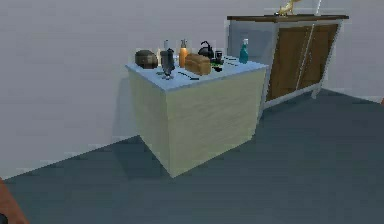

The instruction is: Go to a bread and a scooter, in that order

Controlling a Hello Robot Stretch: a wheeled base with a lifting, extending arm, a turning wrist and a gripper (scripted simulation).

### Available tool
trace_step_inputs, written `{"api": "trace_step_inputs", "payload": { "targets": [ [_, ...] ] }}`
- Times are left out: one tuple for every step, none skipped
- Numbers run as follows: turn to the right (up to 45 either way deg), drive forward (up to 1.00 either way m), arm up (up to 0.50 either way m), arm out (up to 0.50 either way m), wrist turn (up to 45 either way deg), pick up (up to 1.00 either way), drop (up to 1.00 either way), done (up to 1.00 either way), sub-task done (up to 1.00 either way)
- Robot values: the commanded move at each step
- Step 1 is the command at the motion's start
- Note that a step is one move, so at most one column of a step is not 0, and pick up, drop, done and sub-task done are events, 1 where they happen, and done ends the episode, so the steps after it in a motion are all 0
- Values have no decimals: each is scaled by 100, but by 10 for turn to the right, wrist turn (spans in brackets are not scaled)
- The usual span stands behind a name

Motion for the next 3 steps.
{"api": "trace_step_inputs", "payload": {
  "targets": [
    [-30,0,0,0,0,0,0,0,0],
    [450,0,0,0,0,0,0,0,0],
    [450,0,0,0,0,0,0,0,0]
  ]
}}
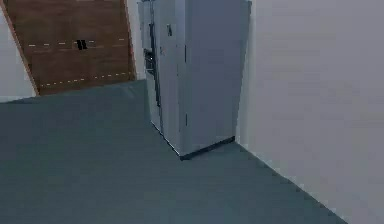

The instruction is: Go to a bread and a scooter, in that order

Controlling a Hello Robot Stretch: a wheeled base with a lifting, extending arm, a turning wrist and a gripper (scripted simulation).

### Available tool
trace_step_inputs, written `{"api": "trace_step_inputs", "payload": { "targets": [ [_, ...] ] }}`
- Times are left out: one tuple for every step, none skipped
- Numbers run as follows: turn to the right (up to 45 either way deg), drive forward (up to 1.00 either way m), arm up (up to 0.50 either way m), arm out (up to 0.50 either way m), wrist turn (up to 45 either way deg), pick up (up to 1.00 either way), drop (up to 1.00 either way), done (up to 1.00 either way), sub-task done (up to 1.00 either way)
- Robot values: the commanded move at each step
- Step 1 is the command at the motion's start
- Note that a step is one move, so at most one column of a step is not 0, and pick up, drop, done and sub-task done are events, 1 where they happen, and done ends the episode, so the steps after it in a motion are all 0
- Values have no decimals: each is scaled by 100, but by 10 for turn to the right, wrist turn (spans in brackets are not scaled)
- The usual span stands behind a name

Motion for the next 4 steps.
{"api": "trace_step_inputs", "payload": {
  "targets": [
    [450,0,0,0,0,0,0,0,0],
    [120,0,0,0,0,0,0,0,0],
    [0,15,0,0,0,0,0,0,0],
    [-450,0,0,0,0,0,0,0,0]
  ]
}}
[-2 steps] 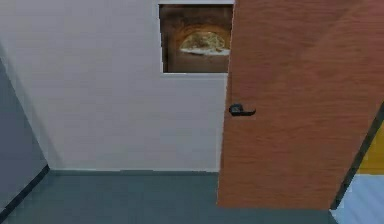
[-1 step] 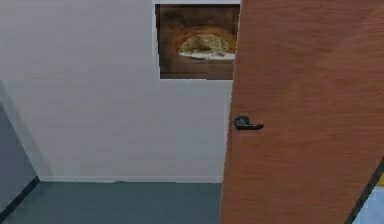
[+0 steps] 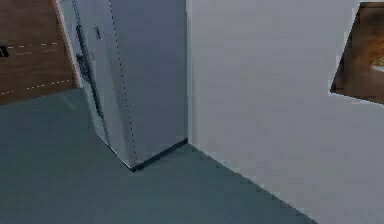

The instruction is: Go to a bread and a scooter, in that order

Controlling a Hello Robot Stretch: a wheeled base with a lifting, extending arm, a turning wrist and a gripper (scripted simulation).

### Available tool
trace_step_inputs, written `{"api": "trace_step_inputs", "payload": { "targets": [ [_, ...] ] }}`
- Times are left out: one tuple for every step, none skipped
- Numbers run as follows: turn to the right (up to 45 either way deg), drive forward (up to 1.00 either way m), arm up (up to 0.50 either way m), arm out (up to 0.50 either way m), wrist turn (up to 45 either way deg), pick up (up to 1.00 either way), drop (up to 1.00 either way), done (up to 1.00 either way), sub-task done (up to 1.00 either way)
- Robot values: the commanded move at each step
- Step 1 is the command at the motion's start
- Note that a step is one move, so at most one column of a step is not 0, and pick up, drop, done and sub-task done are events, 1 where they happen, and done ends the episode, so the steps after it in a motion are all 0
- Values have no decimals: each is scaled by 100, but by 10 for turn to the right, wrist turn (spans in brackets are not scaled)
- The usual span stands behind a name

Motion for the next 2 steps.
{"api": "trace_step_inputs", "payload": {
  "targets": [
    [-450,0,0,0,0,0,0,0,0],
    [-450,0,0,0,0,0,0,0,0]
  ]
}}
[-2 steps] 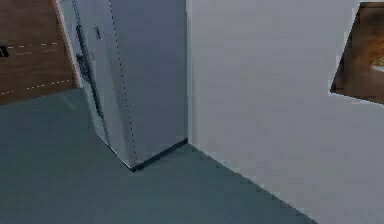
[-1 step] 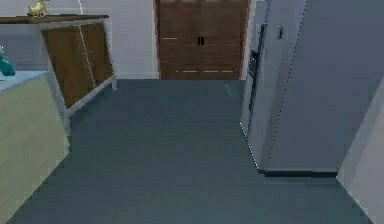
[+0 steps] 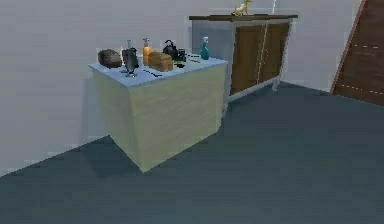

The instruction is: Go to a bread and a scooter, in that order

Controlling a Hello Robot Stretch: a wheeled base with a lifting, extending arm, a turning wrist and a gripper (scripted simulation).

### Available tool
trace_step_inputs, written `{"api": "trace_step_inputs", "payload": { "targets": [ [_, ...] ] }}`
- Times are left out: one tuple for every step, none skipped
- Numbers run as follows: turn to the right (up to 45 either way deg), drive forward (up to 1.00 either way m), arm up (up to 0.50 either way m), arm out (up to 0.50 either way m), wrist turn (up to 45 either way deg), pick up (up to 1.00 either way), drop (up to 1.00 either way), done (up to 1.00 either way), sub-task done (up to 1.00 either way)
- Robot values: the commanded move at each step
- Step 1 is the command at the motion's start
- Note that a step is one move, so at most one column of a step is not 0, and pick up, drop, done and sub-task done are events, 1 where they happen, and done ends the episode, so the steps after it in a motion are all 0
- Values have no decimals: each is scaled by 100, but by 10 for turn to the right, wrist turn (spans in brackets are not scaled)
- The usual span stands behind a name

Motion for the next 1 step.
{"api": "trace_step_inputs", "payload": {
  "targets": [
    [-150,0,0,0,0,0,0,0,0]
  ]
}}
